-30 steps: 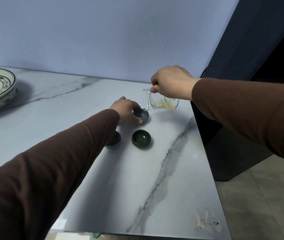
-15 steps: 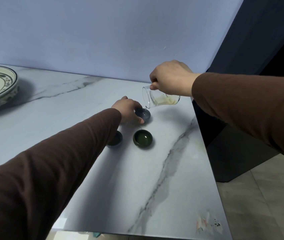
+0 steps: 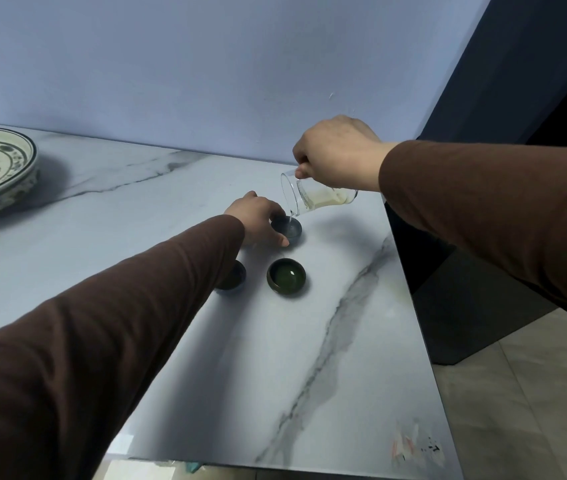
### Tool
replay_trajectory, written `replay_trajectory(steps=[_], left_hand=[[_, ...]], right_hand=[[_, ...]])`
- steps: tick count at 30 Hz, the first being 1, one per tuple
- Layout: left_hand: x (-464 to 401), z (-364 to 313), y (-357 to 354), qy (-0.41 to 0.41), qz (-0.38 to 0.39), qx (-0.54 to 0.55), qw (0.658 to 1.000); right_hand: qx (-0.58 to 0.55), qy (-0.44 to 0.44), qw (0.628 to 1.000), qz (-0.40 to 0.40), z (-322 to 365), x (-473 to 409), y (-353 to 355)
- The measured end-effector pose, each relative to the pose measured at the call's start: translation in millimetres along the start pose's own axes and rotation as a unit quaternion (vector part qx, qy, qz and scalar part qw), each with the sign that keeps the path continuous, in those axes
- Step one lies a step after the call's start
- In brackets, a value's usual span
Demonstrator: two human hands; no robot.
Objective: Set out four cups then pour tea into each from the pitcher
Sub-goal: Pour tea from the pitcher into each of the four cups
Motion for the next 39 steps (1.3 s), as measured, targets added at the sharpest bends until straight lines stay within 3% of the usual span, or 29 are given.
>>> replay_trajectory(steps=[24,30,36,39], left_hand=[[2,-4,2,0.005,0.006,-0.016,1.000],[8,-9,4,0.009,-0.003,-0.030,1.000],[14,-11,4,0.001,0.000,-0.050,0.999],[25,-14,20,-0.015,-0.043,-0.028,0.999]], right_hand=[[0.020,0.002,1.000,-0.023,-2,-2,4],[-0.121,-0.095,0.988,-0.008,-42,8,-22],[-0.278,-0.222,0.935,0.006,-80,42,-54],[-0.312,-0.240,0.919,0.002,-84,59,-55]])
Point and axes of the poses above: each hand's wrist, its own x-axis away from the middle knuckle, its own y-axis out of the back of the hand, z = x × y, the point moved 9 cm from there along -x, towards the middle knuckle, and after that the axes turned 4 degrees about -y, right-handed, at the moved point
